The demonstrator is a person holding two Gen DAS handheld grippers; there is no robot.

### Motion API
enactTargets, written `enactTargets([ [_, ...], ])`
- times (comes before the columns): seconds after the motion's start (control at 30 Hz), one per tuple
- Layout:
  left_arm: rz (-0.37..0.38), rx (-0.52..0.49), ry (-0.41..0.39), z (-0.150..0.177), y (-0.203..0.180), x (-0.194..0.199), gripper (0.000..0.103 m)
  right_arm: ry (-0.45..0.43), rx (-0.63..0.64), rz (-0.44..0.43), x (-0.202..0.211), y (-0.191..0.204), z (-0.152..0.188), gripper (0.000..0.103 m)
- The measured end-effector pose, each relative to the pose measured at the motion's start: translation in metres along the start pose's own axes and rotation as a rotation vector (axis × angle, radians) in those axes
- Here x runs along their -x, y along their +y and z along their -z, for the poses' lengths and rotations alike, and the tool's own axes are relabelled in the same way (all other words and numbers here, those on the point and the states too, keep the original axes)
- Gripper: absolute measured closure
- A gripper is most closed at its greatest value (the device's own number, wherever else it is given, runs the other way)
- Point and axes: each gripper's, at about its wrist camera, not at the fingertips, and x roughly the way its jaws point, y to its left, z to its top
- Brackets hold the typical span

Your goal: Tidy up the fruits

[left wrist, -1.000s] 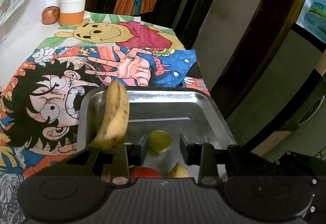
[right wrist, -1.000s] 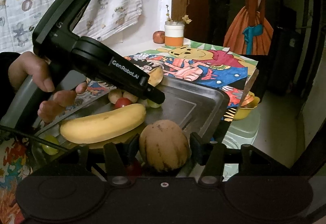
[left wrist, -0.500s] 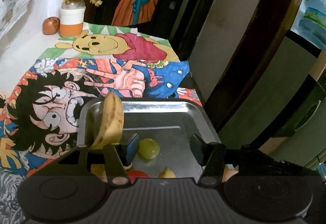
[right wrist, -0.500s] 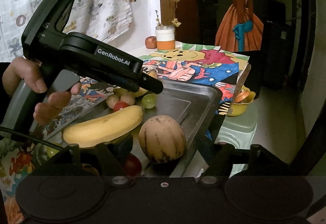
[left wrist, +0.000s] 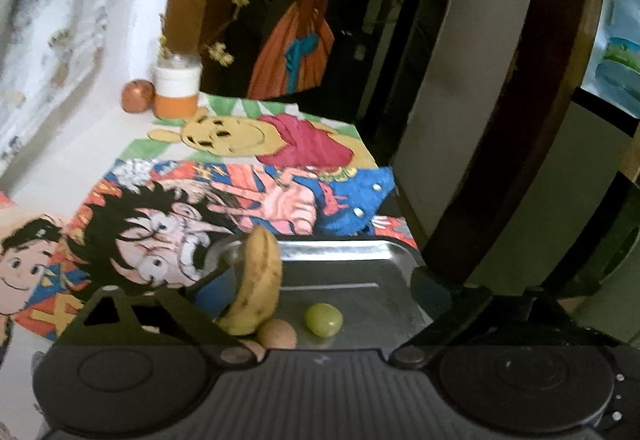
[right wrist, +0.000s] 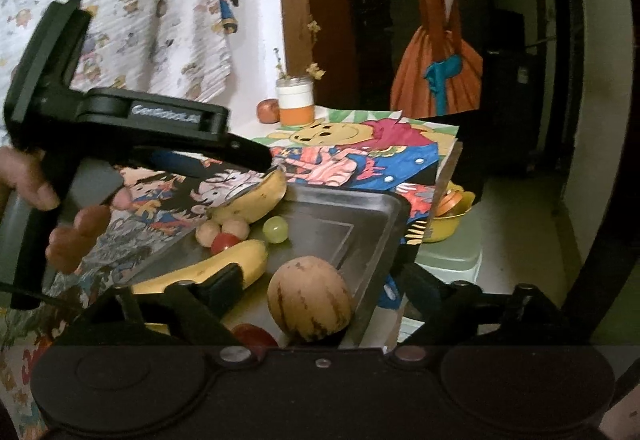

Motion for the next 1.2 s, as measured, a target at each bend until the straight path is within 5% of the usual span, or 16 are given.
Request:
enactTargets([
  [0.4,-0.085,-0.023,-0.095,0.003,0.006,0.03,0.0,-0.069,-0.115,0.066,0.015,0.002,-0.01,0.005],
  [1.2,-0.163,-0.018,-0.16,0.027,0.026,0.08,0.0,-0.16,-0.076,0.172,0.055,0.033,-0.032,0.001],
])
